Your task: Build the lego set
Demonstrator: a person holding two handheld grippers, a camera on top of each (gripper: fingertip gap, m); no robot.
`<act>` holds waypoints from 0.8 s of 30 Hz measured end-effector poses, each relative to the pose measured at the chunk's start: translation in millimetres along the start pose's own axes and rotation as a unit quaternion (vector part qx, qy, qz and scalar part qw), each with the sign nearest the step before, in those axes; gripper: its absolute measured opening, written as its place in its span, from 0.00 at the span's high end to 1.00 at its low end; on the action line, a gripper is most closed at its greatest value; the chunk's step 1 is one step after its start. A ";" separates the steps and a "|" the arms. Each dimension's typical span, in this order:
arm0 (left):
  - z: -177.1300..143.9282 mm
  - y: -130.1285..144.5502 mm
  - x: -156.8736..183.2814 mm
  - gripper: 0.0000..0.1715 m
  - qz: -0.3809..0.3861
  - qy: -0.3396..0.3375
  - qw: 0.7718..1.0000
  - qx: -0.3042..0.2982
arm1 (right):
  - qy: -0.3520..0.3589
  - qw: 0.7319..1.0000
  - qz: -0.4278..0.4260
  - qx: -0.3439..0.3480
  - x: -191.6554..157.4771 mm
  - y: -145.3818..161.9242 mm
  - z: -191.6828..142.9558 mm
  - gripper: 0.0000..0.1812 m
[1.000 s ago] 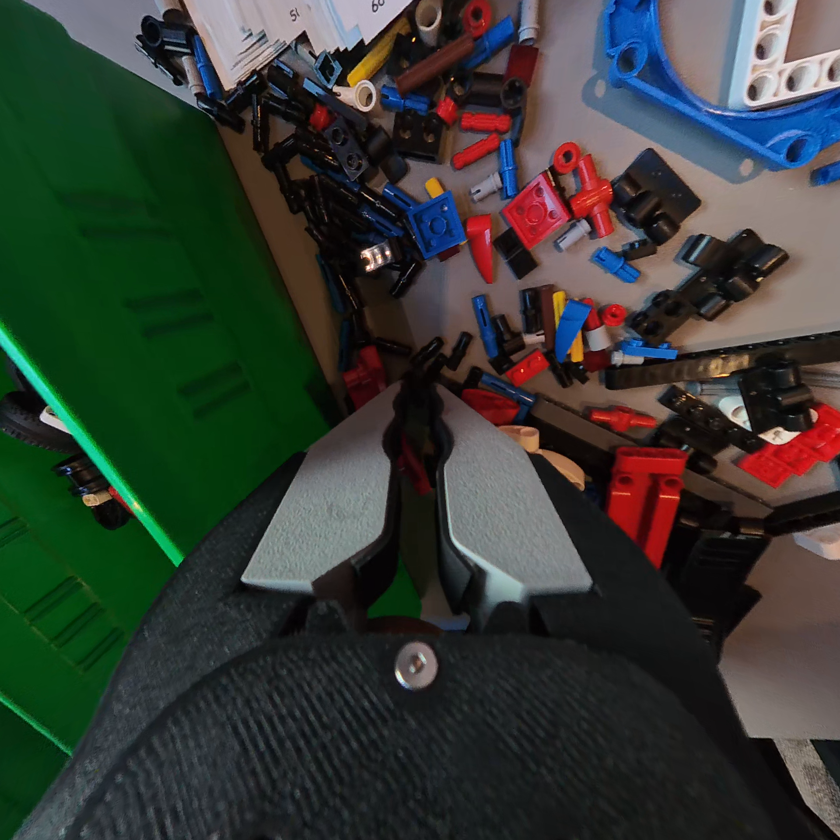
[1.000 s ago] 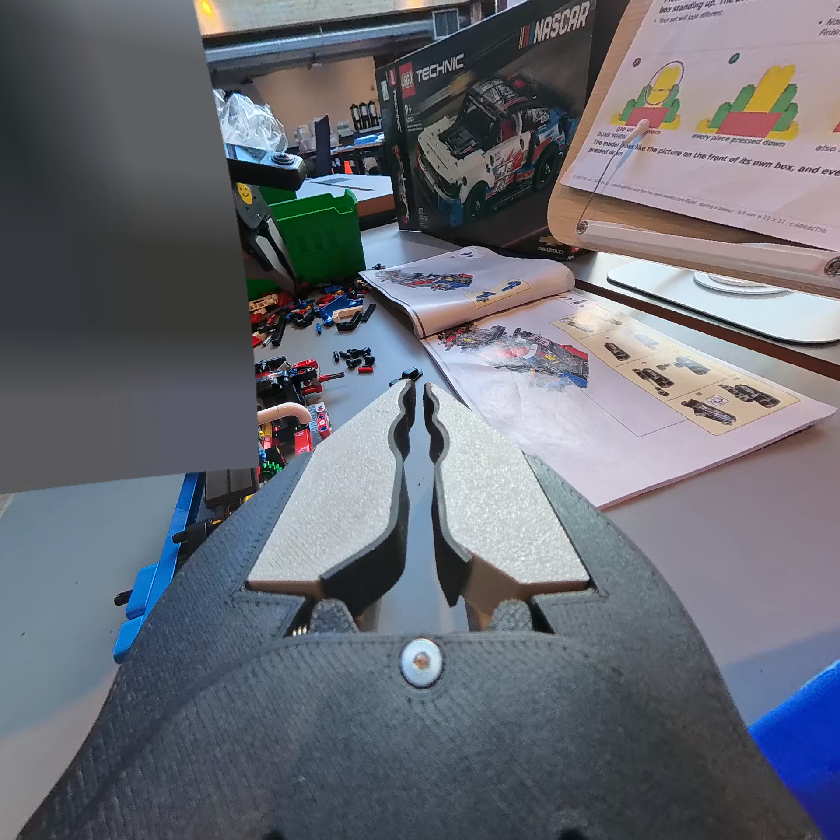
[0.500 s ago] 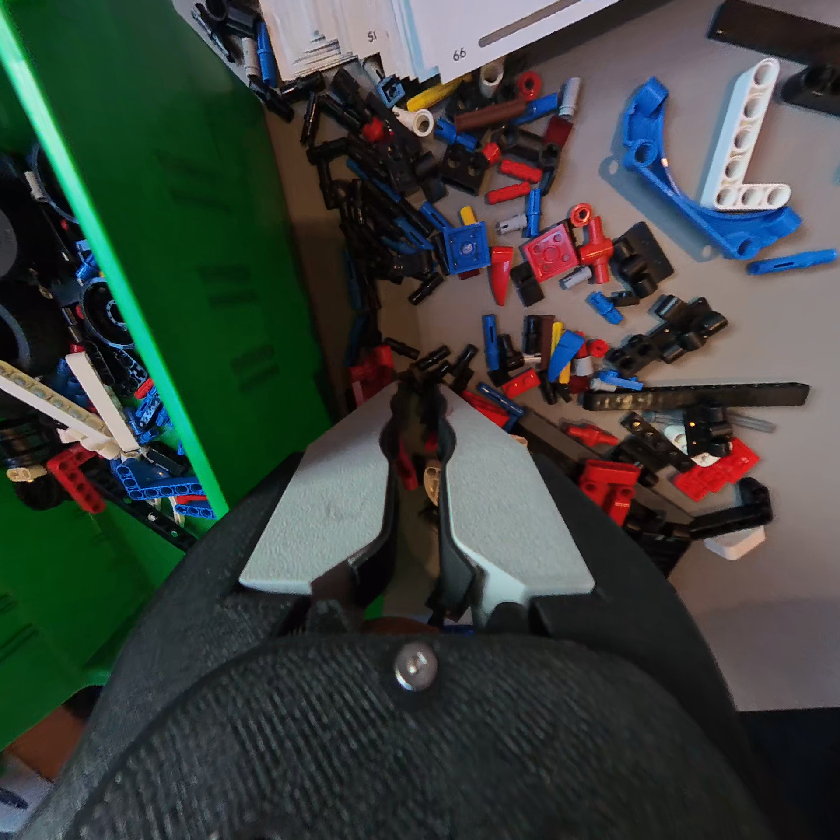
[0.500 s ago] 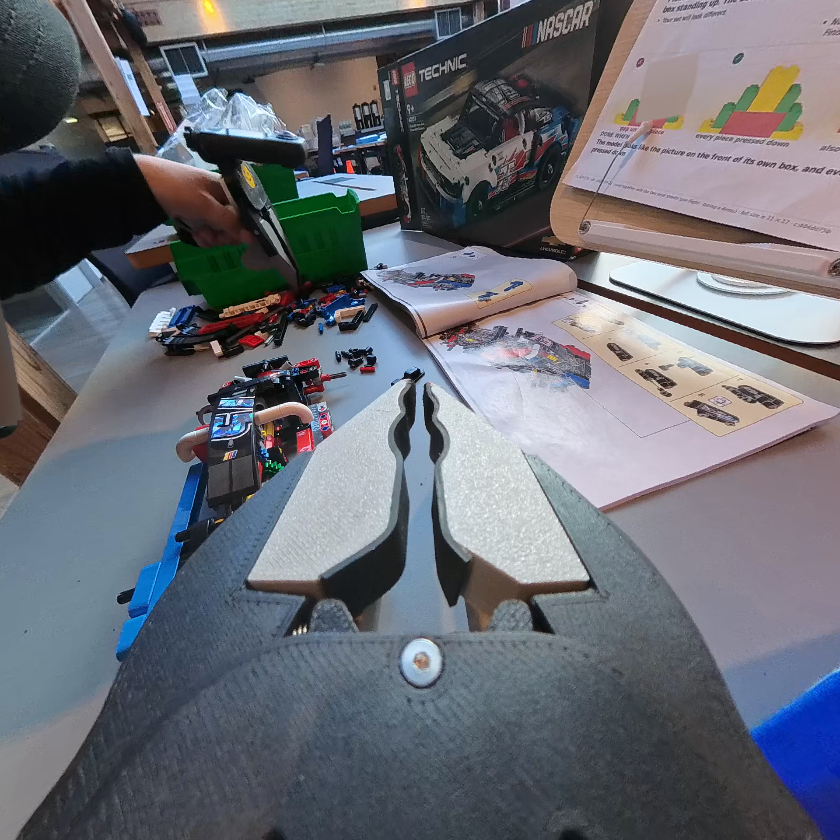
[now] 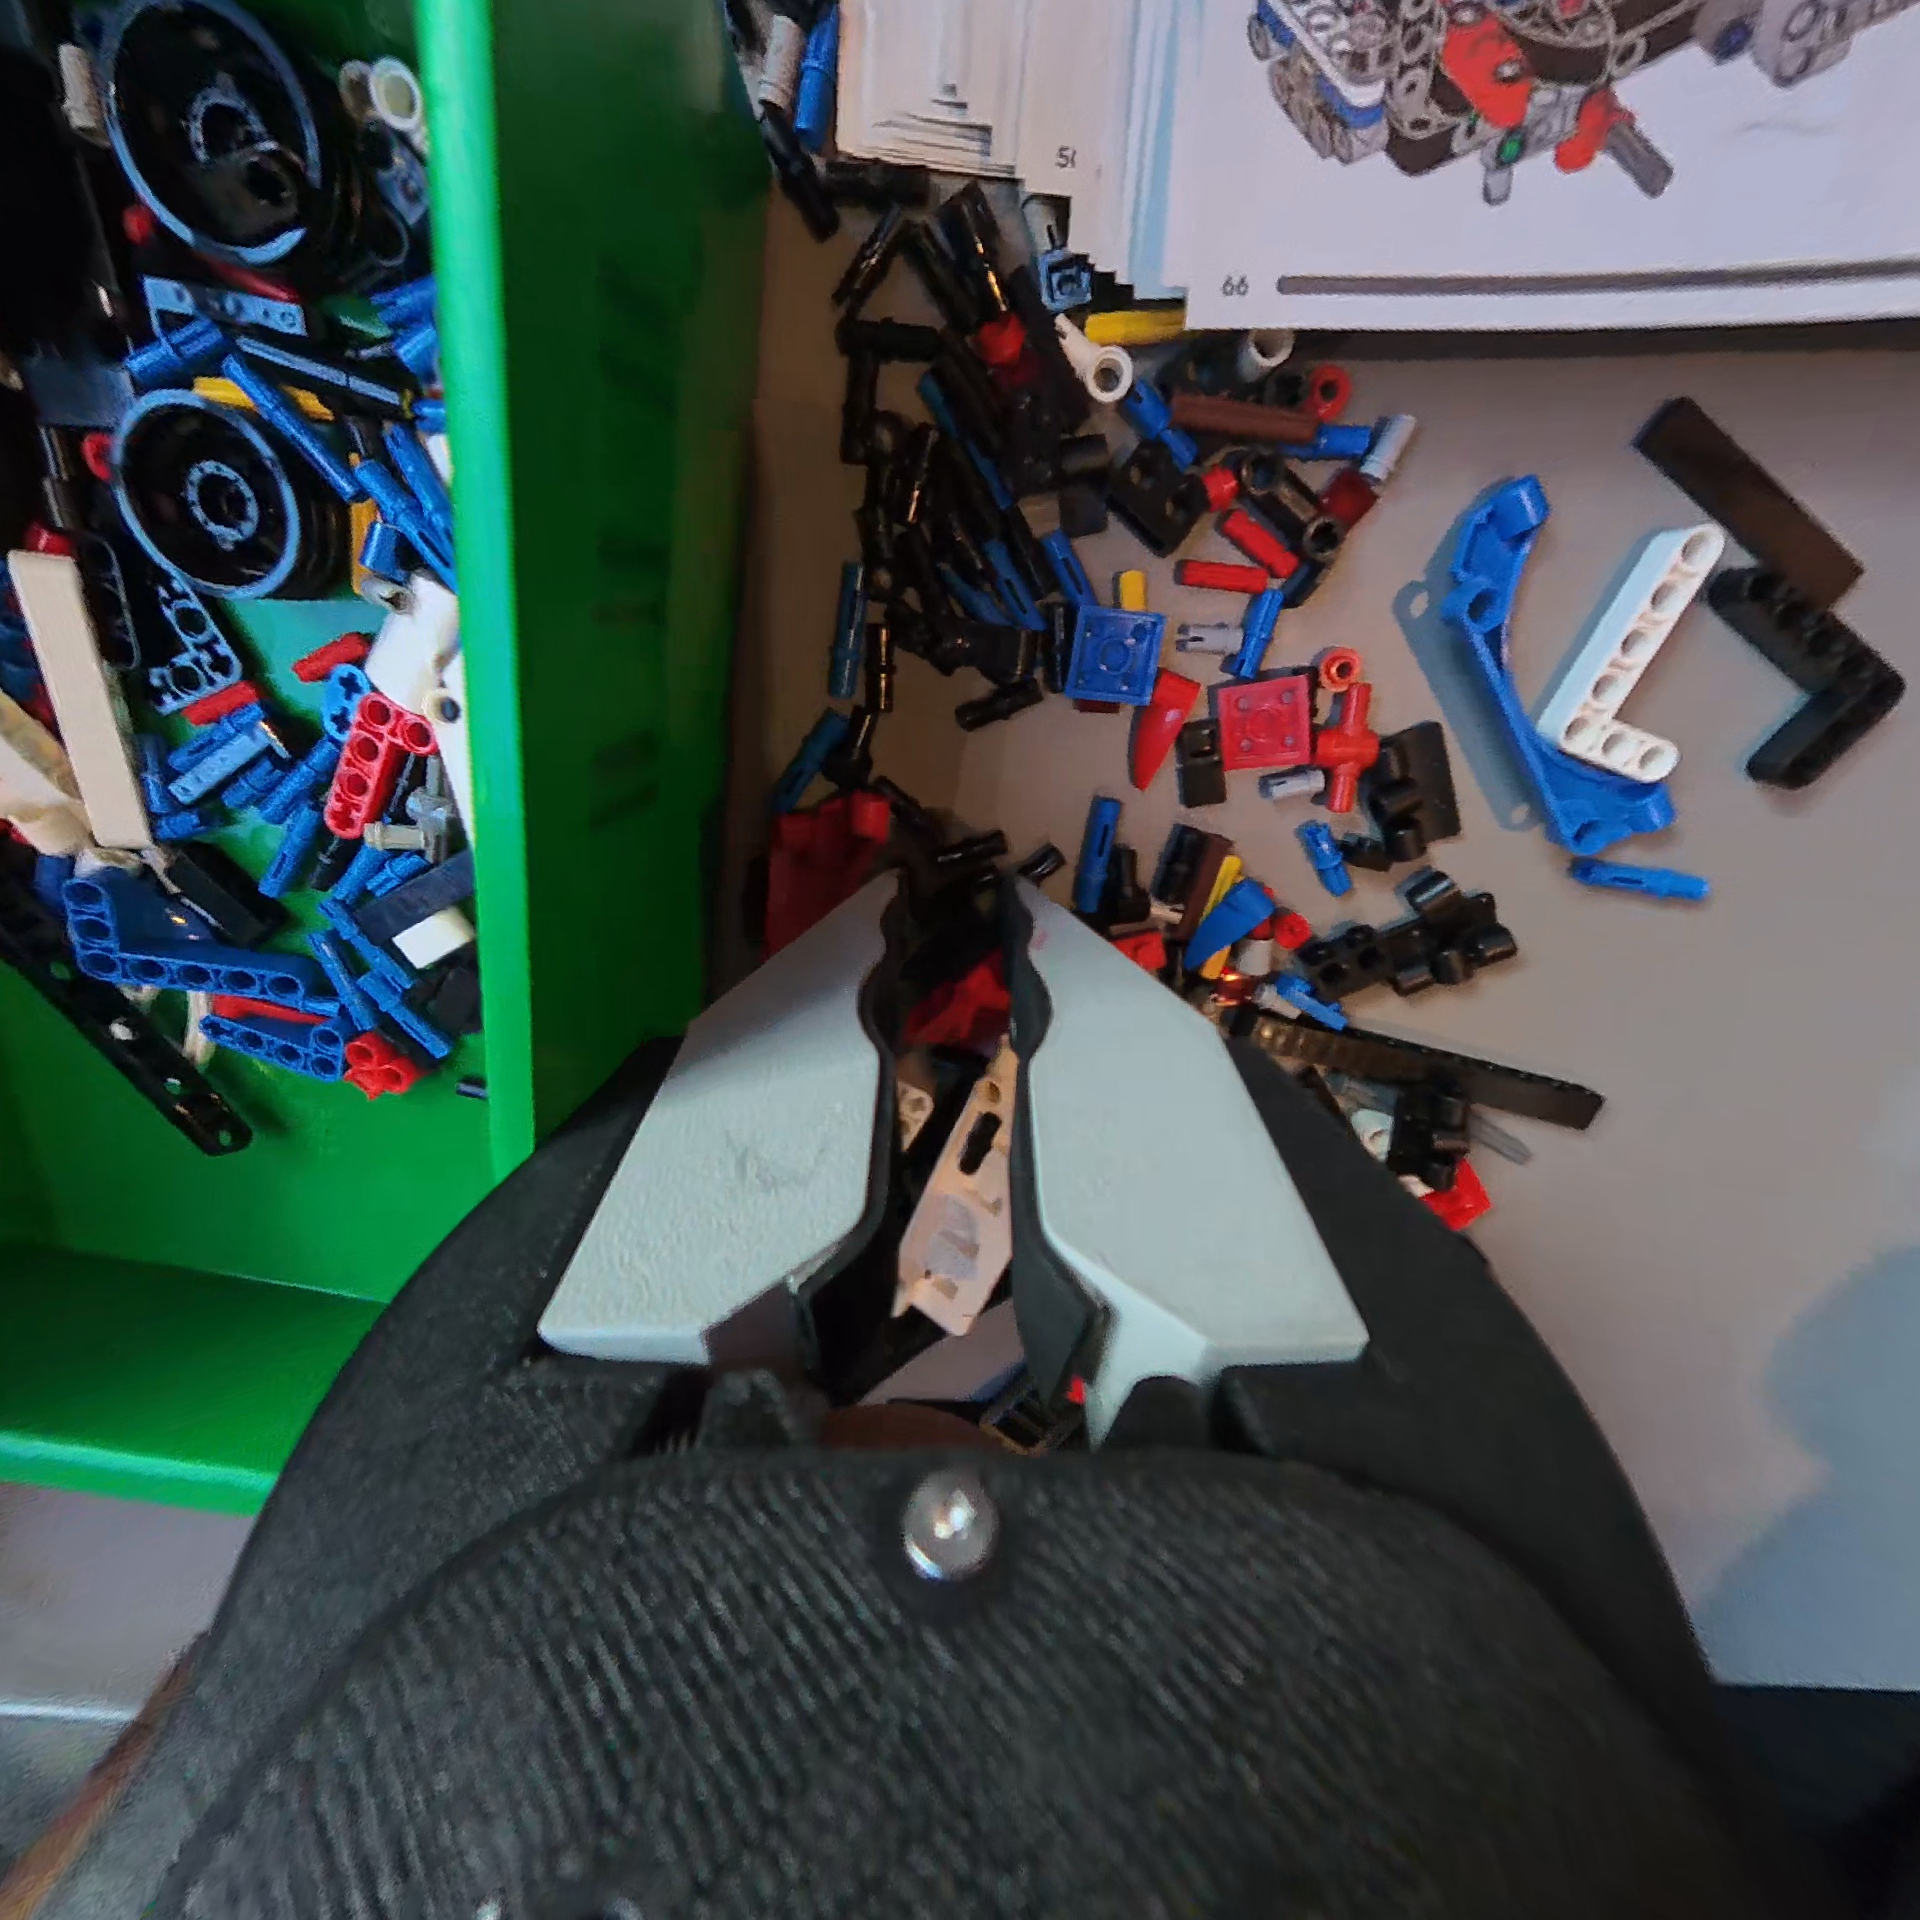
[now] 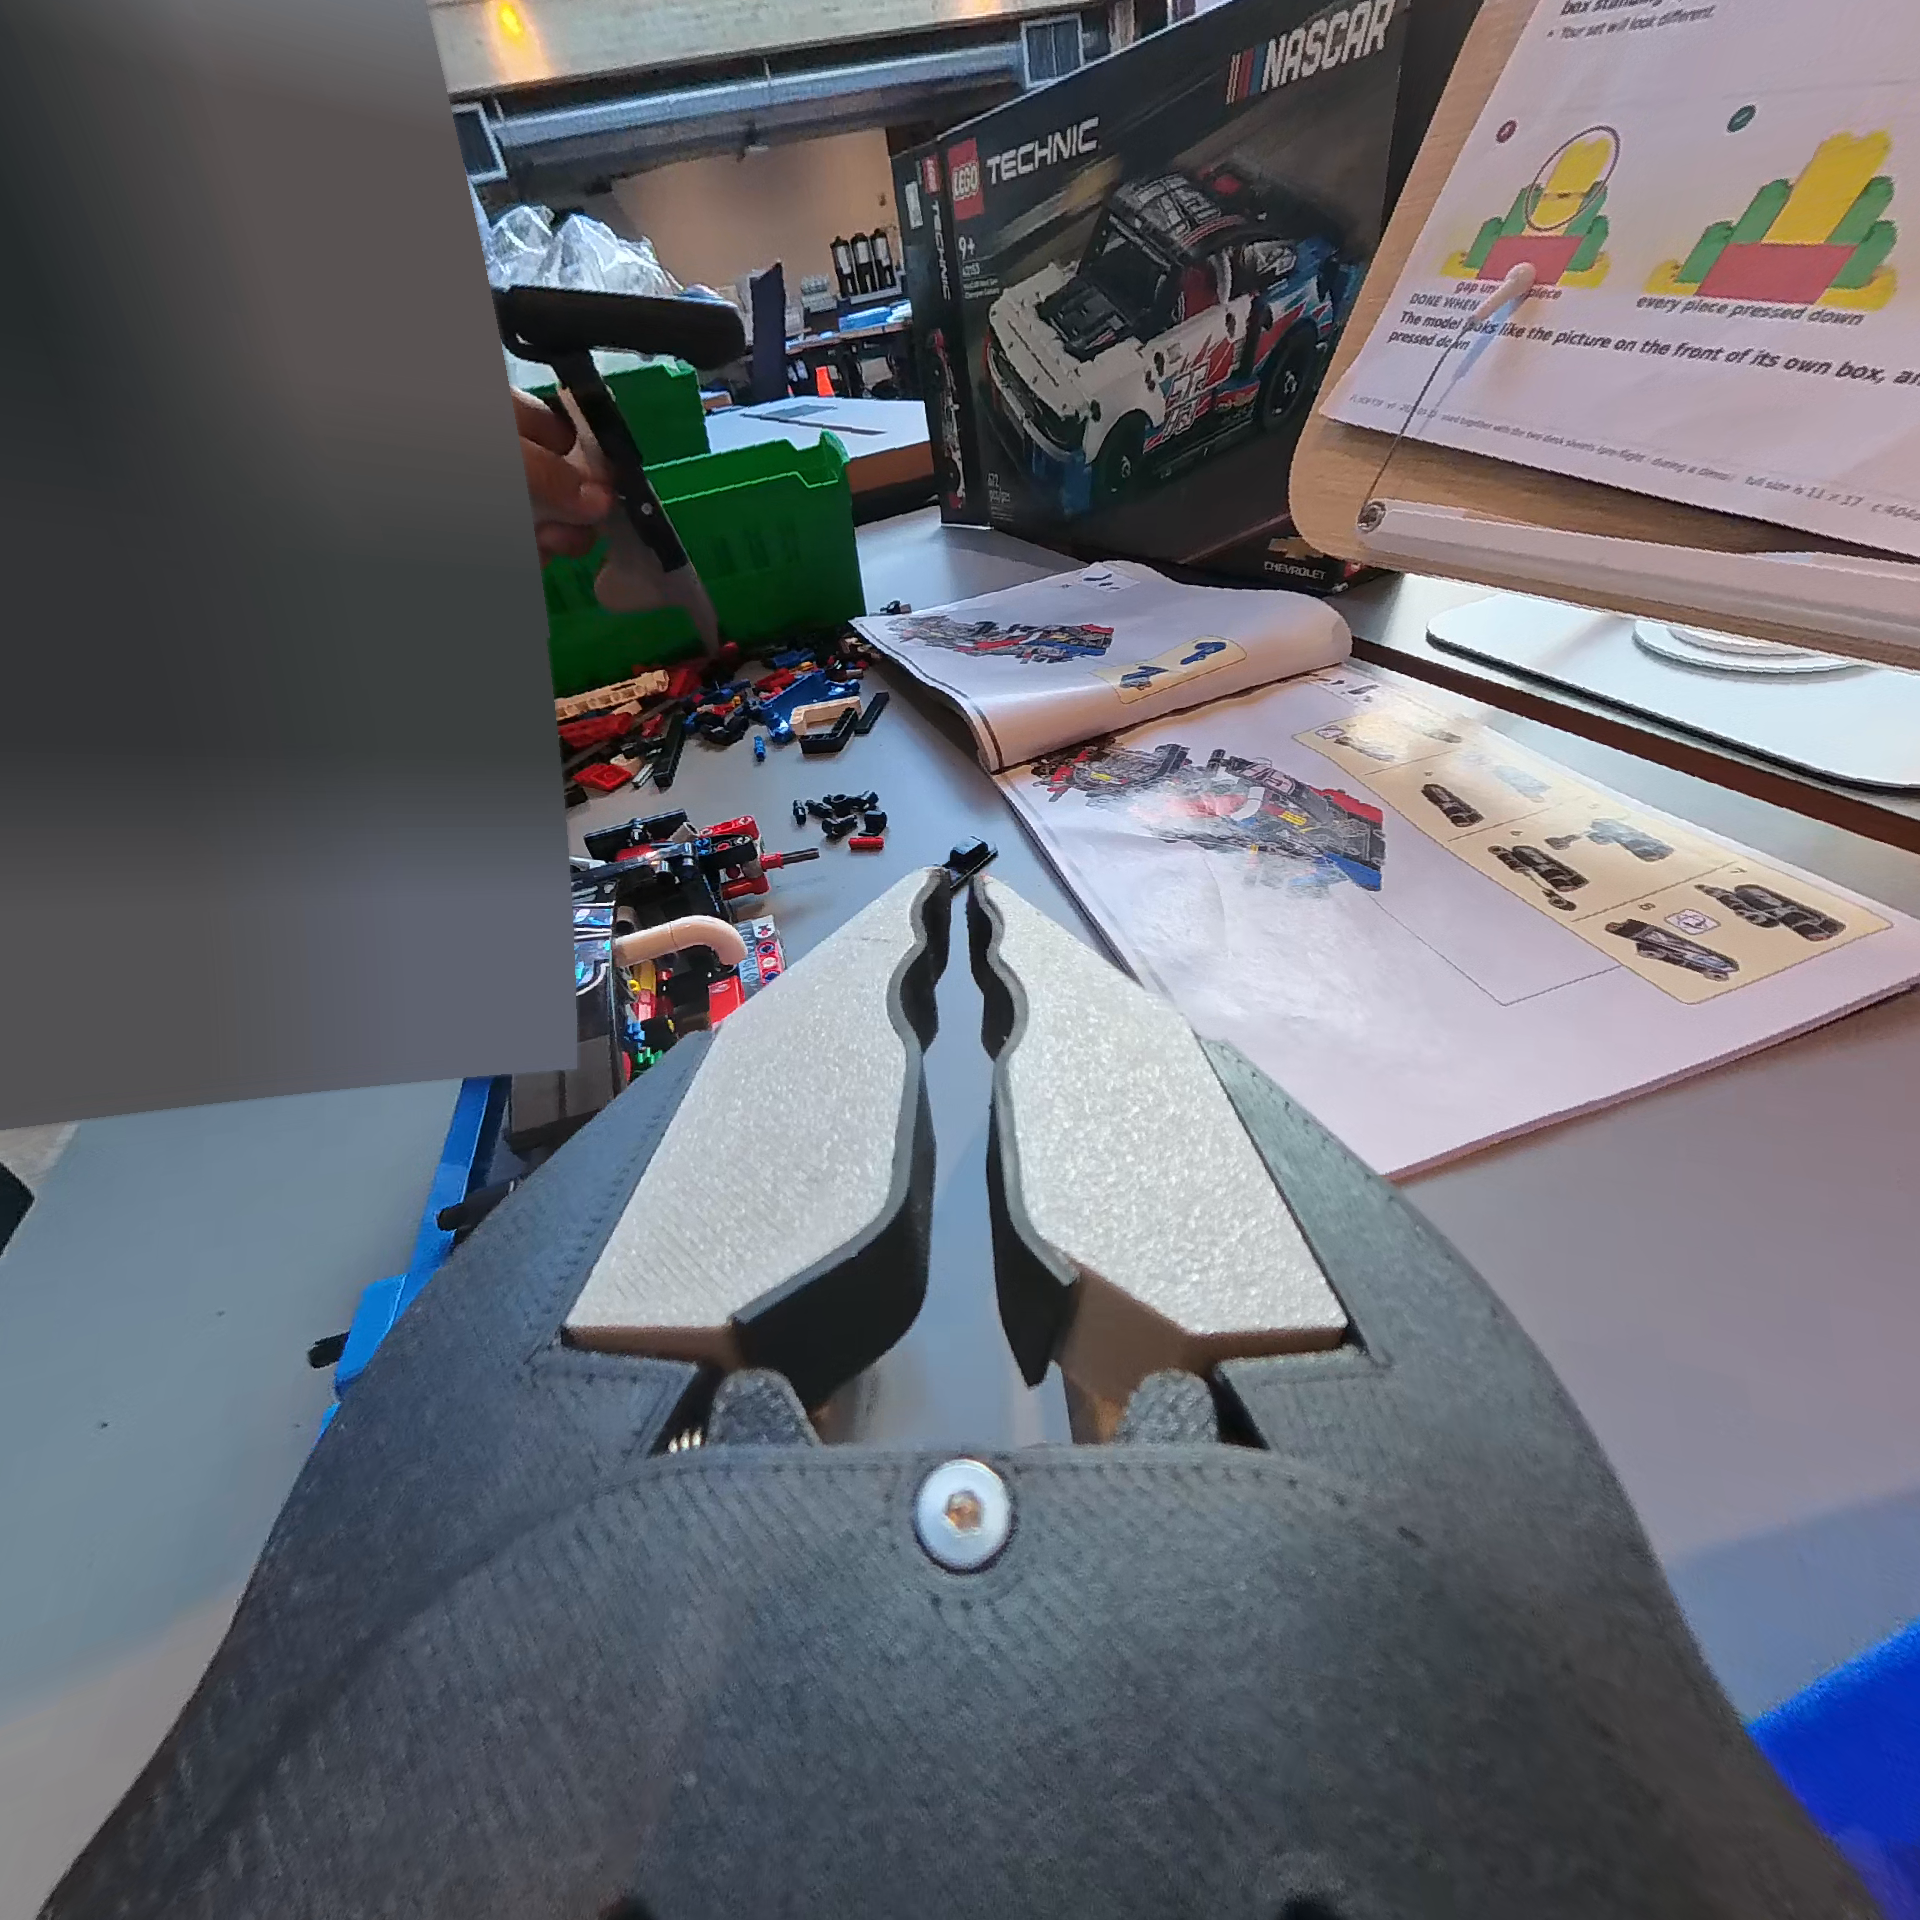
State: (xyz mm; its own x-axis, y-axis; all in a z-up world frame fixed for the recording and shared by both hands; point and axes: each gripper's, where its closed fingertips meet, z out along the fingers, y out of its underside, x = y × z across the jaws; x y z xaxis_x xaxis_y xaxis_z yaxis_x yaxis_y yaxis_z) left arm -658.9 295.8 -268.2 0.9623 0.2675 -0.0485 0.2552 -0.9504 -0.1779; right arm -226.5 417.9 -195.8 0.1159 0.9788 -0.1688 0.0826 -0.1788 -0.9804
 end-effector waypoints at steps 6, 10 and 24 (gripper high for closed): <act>-0.6 3.1 -3.6 0.93 -0.040 -0.018 0.999 0.011 | -0.018 1.000 0.005 0.003 -8.2 -0.1 -1.1 1.00; -2.2 5.3 -3.5 0.92 -0.071 -0.015 0.997 0.025 | -0.033 0.999 0.005 0.003 -15.3 0.5 -2.6 1.00; 13.1 7.6 -6.8 0.94 -0.126 -0.031 0.991 0.033 | -0.055 0.998 0.001 0.003 -29.0 1.8 -14.1 1.00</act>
State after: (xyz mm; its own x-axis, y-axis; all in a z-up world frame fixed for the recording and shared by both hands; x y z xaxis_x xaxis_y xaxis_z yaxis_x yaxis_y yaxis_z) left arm -664.7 288.8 -282.1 0.8603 0.5068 -0.0544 0.4787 -0.8400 -0.2554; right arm -215.8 387.8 -191.2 0.0064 0.9836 -0.1803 0.0759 -0.1802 -0.9807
